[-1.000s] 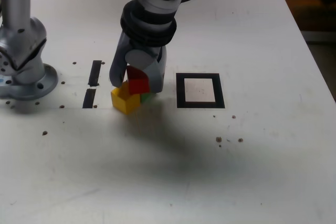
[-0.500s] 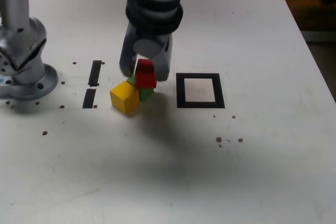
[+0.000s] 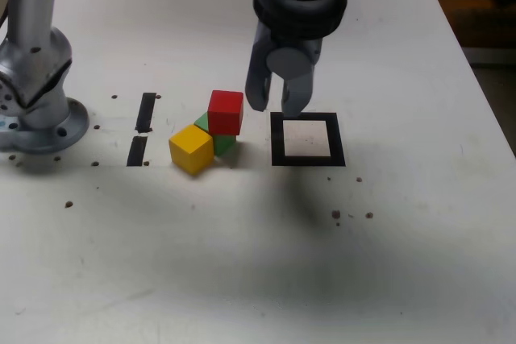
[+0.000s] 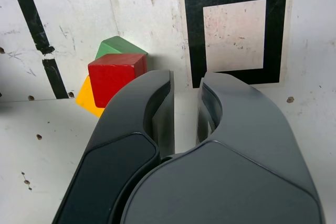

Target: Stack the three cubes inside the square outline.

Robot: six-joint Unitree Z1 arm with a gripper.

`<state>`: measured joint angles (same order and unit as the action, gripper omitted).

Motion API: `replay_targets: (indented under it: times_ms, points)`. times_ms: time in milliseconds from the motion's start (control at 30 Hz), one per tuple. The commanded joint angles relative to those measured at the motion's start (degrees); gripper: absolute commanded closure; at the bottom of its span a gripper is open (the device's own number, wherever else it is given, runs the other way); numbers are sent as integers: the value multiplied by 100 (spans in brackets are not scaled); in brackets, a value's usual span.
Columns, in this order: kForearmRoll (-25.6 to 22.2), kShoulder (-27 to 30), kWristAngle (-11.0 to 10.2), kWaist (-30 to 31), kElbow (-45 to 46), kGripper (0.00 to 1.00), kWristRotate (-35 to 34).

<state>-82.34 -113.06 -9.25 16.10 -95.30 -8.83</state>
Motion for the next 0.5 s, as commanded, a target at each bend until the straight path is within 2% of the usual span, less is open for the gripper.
replay_targets:
  times_ms: [0,67,200,267,333,467]
  points:
    - [-49,38,-65,9,9,82,-31]
    - [-85,205,-136,11,154,69,-88]
    - [-124,850,-196,16,717,23,-176]
    - [-132,1140,-146,16,999,7,-180]
    - [-119,1325,-51,16,1265,3,-179]
    - [11,1349,125,14,1586,2,-149]
